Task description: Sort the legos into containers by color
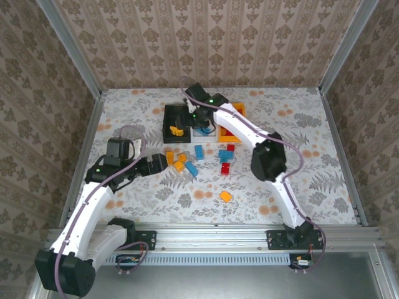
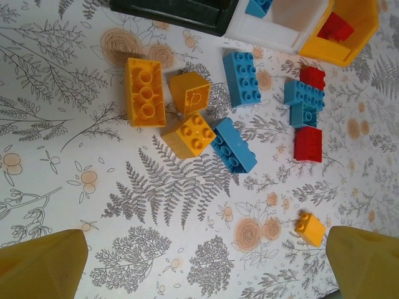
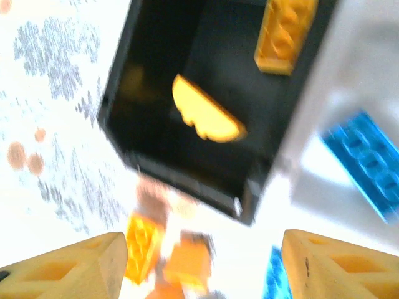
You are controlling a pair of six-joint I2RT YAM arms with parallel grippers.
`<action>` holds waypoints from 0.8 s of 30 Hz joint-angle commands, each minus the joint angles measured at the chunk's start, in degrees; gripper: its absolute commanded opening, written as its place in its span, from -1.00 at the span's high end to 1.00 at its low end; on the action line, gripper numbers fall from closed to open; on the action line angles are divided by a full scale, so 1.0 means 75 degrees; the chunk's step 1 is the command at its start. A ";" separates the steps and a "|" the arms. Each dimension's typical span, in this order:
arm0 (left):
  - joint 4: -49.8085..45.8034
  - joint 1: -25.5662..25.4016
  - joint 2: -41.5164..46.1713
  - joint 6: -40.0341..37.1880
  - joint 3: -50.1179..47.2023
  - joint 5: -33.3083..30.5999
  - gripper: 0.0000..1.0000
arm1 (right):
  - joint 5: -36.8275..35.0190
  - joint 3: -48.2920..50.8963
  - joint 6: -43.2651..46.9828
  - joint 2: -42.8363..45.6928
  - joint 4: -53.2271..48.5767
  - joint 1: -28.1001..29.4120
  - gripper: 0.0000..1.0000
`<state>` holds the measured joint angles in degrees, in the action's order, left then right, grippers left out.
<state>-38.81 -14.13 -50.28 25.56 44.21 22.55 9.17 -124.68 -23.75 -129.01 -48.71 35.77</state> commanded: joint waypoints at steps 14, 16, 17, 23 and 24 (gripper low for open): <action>0.2001 -0.0373 -0.0428 0.1368 -0.0851 0.0456 -1.00 | -0.0420 0.7888 -0.0249 0.5610 -0.0307 0.1358 -0.44; 0.2074 -0.0576 -0.0519 0.1427 -0.0844 0.0359 -1.00 | -0.0520 0.8106 -0.0348 0.5524 -0.0144 0.1654 -0.43; 0.2083 -0.0670 -0.0555 0.1446 -0.0836 0.0324 -1.00 | -0.0621 0.8158 -0.0351 0.5419 -0.0116 0.1793 -0.43; 0.1746 -0.0792 -0.0361 0.1366 -0.0791 0.0137 -1.00 | -0.1443 0.8027 -0.0059 0.4613 -0.0286 0.2236 -0.42; 0.1653 -0.0790 -0.0301 0.1327 -0.0784 0.0077 -1.00 | -0.1549 0.7990 0.0023 0.4485 -0.0291 0.2283 -0.42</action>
<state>-25.28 -19.86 -54.13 34.98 38.28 24.49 2.37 -63.72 -24.29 -92.86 -50.35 51.94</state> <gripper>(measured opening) 0.997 0.713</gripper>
